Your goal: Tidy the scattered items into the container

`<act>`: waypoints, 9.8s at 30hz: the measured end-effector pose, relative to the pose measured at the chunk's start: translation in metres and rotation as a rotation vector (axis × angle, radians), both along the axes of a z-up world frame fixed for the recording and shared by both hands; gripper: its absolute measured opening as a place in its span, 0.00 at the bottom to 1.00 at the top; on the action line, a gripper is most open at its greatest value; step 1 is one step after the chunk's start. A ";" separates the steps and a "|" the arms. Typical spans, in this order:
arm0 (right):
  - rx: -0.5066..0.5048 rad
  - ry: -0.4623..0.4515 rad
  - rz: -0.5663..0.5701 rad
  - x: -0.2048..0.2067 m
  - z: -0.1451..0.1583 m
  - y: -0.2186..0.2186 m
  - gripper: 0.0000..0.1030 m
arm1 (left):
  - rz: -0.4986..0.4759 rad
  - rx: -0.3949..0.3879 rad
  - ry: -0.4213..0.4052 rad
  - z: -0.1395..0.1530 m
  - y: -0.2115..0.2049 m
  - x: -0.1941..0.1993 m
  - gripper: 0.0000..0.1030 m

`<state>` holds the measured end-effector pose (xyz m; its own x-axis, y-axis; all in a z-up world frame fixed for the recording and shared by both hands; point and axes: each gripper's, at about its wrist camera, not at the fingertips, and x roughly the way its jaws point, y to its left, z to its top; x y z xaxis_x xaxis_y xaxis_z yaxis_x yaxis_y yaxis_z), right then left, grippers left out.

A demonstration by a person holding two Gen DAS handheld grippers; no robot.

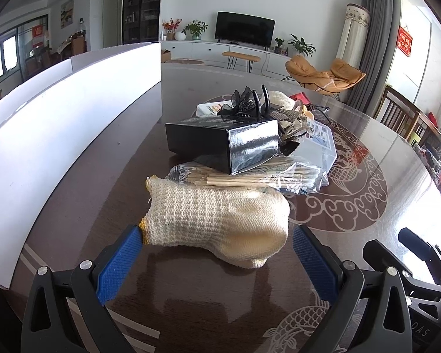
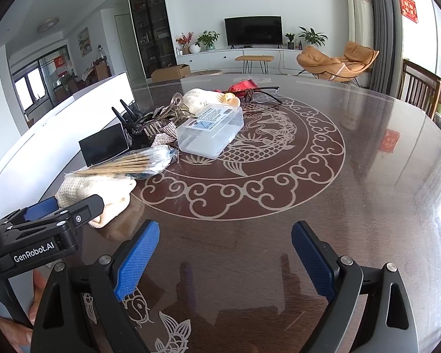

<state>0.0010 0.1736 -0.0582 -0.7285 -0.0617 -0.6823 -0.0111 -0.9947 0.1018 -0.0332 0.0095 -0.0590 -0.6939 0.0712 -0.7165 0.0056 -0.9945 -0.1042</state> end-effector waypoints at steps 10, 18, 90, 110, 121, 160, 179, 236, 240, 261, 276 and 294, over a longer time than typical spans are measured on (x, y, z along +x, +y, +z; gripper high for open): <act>-0.011 0.004 -0.002 0.000 -0.001 0.001 0.90 | -0.003 0.003 -0.009 -0.002 0.001 0.000 1.00; -0.017 0.007 -0.001 0.001 0.000 0.001 0.90 | -0.012 0.009 -0.019 -0.004 0.001 0.002 1.00; -0.009 -0.003 0.004 0.001 -0.003 0.000 0.90 | -0.028 -0.023 -0.108 -0.015 0.006 -0.002 1.00; -0.007 -0.003 0.004 0.001 -0.003 -0.001 0.90 | -0.030 -0.038 -0.114 -0.016 0.005 -0.003 1.00; -0.007 -0.003 0.004 0.000 -0.003 0.000 0.90 | -0.031 -0.042 -0.115 -0.016 0.004 -0.003 1.00; -0.005 -0.004 0.003 0.000 -0.003 -0.001 0.90 | -0.031 -0.041 -0.114 -0.016 0.004 -0.002 1.00; -0.004 -0.005 0.003 0.000 -0.003 -0.001 0.90 | -0.031 -0.043 -0.115 -0.016 0.004 -0.001 1.00; -0.003 -0.005 0.002 -0.001 -0.003 -0.002 0.90 | -0.033 -0.058 -0.120 -0.016 0.002 0.002 1.00; -0.003 -0.005 0.002 -0.001 -0.003 -0.002 0.90 | -0.033 -0.058 -0.120 -0.016 0.003 0.002 1.00; -0.002 -0.006 0.001 -0.001 -0.003 -0.002 0.90 | -0.033 -0.060 -0.120 -0.015 0.005 0.004 1.00; -0.002 -0.006 0.001 -0.001 -0.003 -0.002 0.90 | -0.033 -0.061 -0.120 -0.015 0.006 0.004 1.00; -0.002 -0.006 0.001 -0.001 -0.003 -0.002 0.90 | -0.033 -0.063 -0.121 -0.015 0.006 0.005 1.00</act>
